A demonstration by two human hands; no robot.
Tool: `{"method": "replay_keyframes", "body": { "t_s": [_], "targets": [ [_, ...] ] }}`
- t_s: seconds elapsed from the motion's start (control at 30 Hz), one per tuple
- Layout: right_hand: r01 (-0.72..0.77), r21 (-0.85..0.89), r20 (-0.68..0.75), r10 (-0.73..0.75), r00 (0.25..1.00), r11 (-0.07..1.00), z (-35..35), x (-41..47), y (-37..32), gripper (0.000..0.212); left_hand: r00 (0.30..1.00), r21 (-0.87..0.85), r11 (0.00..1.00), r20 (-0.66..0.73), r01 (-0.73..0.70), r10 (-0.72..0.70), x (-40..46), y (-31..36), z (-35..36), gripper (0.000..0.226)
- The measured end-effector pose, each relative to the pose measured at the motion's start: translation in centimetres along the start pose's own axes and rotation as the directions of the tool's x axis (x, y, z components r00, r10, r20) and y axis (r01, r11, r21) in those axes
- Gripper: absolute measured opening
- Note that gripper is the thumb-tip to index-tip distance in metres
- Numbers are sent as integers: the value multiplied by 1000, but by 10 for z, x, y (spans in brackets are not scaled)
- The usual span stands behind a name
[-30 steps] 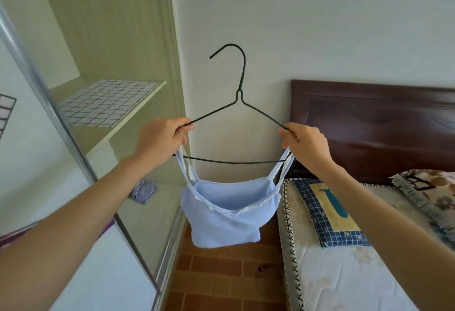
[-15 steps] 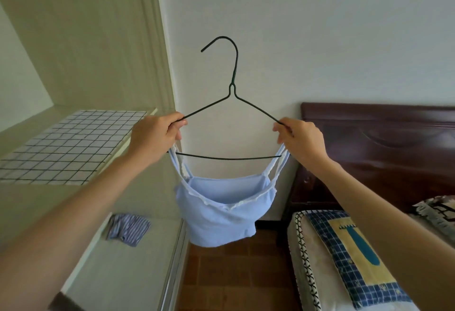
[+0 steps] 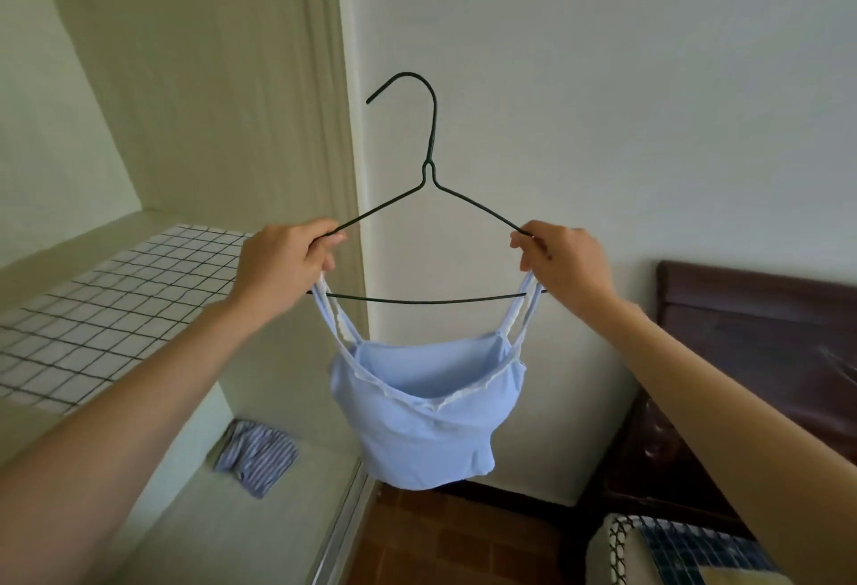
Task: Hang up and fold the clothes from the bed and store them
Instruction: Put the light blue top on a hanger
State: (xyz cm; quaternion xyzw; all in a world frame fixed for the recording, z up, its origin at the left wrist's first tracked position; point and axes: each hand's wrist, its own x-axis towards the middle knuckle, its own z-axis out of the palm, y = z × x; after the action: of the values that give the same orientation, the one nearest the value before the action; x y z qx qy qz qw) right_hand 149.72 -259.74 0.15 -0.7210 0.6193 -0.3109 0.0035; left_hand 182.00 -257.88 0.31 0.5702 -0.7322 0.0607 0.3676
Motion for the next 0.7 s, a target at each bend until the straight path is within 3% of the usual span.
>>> {"method": "replay_keyframes", "body": {
  "t_s": [0.33, 0.7],
  "targets": [
    [287, 89, 51, -293, 955, 954, 24, 150, -18, 22, 978, 154, 972, -137, 178, -157, 72, -16, -32, 20],
    [586, 133, -111, -575, 810, 799, 41, 294, -144, 26, 920, 274, 919, -349, 283, -179, 136, -61, -133, 15]
  ]
}}
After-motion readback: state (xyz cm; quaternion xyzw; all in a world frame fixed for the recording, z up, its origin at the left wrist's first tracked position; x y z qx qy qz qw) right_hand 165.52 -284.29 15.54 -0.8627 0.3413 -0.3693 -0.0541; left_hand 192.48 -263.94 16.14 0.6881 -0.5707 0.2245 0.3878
